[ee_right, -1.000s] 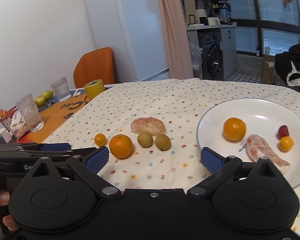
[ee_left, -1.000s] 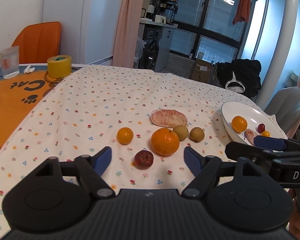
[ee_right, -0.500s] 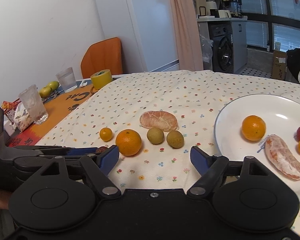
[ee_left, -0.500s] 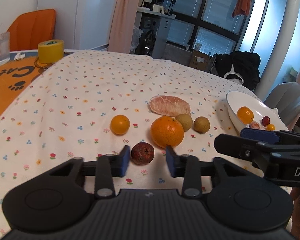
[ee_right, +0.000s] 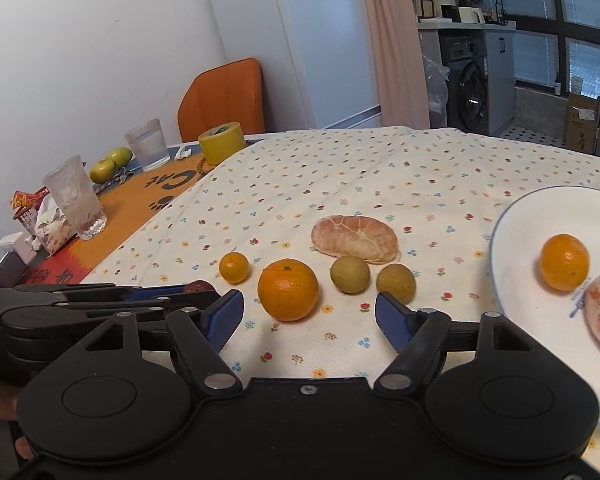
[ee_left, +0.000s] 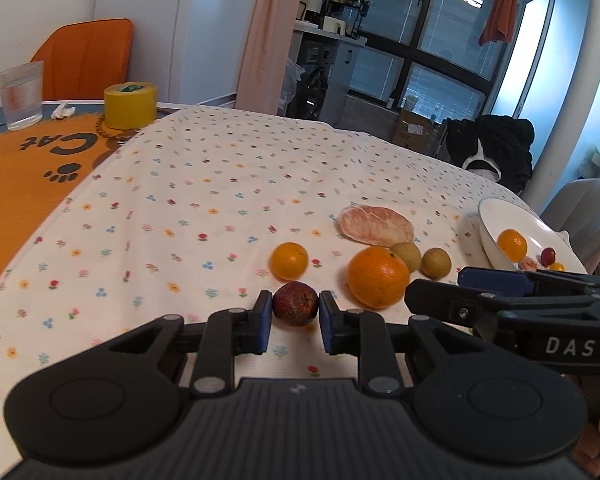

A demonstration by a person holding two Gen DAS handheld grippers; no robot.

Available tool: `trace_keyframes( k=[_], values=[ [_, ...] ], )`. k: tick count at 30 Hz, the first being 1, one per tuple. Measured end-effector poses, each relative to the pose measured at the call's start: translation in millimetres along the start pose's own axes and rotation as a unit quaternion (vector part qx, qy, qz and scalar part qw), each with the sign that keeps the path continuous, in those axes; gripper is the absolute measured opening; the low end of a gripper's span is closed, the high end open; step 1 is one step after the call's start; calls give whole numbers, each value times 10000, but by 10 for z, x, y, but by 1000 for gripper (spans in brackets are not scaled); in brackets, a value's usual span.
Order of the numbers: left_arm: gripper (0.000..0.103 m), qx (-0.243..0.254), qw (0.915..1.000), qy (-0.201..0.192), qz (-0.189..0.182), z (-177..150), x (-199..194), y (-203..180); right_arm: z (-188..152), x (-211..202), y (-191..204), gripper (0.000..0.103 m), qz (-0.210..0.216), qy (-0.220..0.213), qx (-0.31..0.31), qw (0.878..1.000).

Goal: Organize fruits
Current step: 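Grasp the dark red plum with the left gripper while the right gripper grasps a green round fruit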

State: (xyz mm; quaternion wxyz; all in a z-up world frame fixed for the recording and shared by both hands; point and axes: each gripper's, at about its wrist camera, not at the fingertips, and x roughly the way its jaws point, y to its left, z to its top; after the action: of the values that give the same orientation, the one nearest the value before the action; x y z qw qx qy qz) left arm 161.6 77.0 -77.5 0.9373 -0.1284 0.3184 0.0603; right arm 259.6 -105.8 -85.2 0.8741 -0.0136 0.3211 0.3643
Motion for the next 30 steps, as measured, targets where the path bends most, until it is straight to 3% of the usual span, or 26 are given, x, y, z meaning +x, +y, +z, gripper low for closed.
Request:
trace_keyframes(
  k=[3,5,8,17,30],
  values=[
    [23,-52,10000,-48,39,20,-16,58,31,27,-1,69,-19,-28,9,10000],
    [23,-99,9999,-63,56,34,-17,98,65,38,-19,55,-61,-46,15,10000],
    [23,-126,9999,-99,63,52,-29,135,118,87,-67,43,-137,0,65,9999],
    [23,-204,9997,-146,71,63,-22,210,210,136,-165,41,-588,-30,-58,9982],
    [23,-250,9995,-169,47,51,-26,235,164,292,-161,32,-1130,313,-515,9918]
  ],
)
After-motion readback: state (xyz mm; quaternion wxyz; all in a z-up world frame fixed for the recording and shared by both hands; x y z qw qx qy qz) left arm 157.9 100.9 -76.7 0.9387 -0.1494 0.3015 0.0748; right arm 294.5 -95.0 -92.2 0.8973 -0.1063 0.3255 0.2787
